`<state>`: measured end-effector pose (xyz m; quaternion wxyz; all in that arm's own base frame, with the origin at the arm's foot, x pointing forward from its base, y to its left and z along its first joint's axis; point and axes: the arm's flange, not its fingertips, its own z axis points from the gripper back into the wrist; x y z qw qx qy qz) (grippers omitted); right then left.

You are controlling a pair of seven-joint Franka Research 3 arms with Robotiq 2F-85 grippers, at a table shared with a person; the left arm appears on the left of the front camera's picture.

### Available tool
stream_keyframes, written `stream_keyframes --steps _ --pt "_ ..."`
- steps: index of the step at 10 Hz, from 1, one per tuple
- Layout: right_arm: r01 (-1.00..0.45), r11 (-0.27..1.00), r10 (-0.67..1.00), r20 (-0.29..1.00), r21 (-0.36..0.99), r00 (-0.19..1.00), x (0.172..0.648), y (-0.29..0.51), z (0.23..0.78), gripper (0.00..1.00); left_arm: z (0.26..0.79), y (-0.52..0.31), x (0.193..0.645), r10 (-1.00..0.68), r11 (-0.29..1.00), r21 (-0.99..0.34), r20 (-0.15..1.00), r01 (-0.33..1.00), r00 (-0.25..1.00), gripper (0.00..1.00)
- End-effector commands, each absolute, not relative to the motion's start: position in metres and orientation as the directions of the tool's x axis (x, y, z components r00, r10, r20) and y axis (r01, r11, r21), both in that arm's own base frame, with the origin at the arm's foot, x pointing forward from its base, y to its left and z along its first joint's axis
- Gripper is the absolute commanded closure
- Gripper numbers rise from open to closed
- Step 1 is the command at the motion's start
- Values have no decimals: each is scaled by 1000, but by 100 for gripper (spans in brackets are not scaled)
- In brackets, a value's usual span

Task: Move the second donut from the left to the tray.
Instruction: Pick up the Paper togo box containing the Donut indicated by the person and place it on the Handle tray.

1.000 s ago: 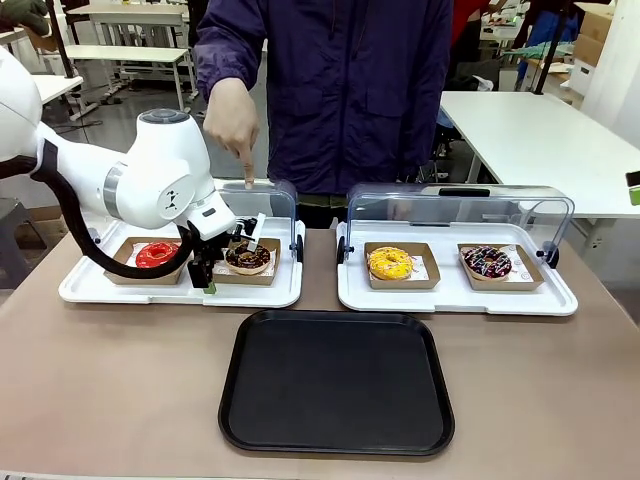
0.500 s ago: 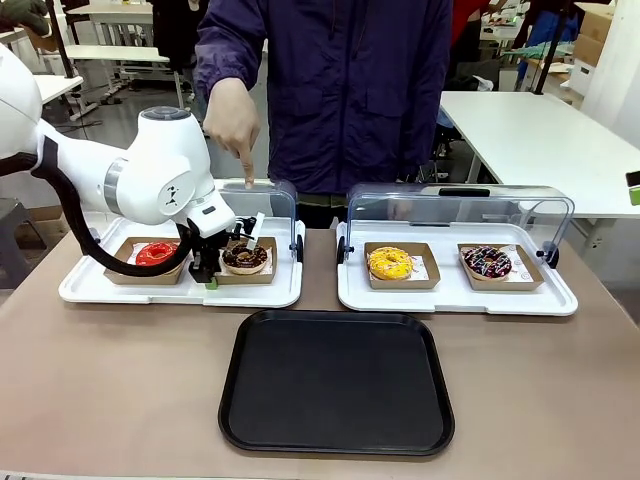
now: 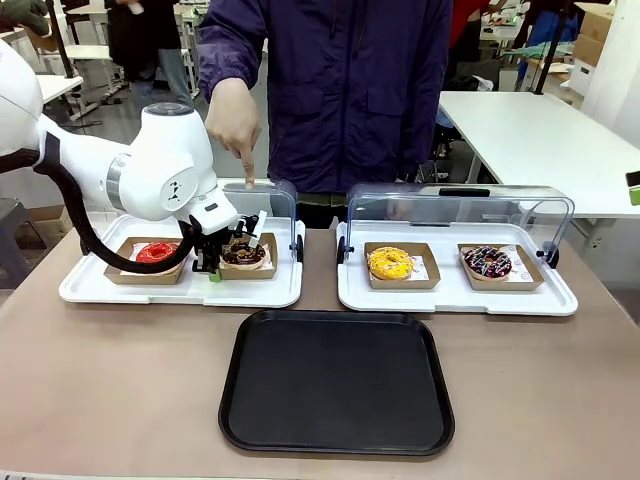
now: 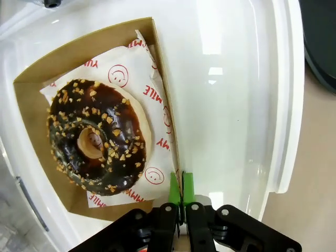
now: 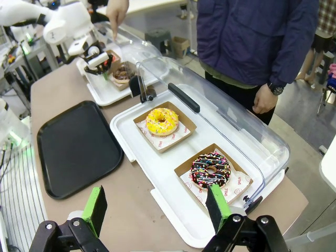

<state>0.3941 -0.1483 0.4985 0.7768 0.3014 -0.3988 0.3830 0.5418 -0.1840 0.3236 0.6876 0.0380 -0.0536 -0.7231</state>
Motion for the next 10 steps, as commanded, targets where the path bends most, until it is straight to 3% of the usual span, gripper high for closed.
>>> stream_keyframes --steps 1,7,10 --pt "-840 521 344 864 152 369 396 -148 500 0 325 -180 542 -997 -68 111 21 992 -71 100" --pt "-840 521 344 864 152 369 396 -148 500 0 325 -181 544 -999 -43 130 22 991 -47 98" --pt "-840 521 344 864 152 369 396 -148 500 0 353 -171 518 -993 -24 235 105 972 -50 98"
